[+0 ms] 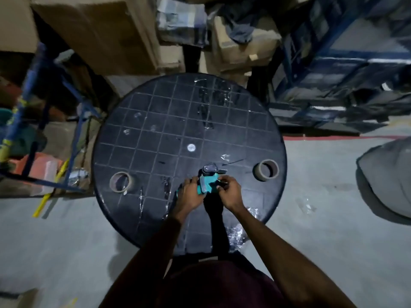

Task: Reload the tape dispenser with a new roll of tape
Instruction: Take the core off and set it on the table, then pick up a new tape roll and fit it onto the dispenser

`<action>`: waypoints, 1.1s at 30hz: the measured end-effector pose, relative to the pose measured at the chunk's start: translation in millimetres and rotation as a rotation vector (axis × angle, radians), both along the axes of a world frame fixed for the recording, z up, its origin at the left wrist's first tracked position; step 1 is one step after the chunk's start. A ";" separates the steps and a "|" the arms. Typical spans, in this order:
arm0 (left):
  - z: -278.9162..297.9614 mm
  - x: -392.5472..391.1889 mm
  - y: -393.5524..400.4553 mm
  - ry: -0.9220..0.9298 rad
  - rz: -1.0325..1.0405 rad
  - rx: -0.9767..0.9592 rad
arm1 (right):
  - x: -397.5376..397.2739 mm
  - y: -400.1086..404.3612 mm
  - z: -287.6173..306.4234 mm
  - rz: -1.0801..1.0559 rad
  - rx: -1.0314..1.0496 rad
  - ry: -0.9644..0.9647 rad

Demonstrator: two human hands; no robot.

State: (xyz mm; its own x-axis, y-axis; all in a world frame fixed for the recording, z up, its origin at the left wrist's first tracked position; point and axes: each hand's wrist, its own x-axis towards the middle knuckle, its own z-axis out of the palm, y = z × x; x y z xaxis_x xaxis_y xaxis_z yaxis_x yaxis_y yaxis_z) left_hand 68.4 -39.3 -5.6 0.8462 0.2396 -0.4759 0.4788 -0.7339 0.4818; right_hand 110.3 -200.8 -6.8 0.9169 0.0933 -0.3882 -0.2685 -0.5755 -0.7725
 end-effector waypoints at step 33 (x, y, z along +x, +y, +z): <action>8.3 43.9 -58.9 -0.162 -0.072 0.163 | 52.8 -81.4 -2.4 0.066 -0.139 -0.027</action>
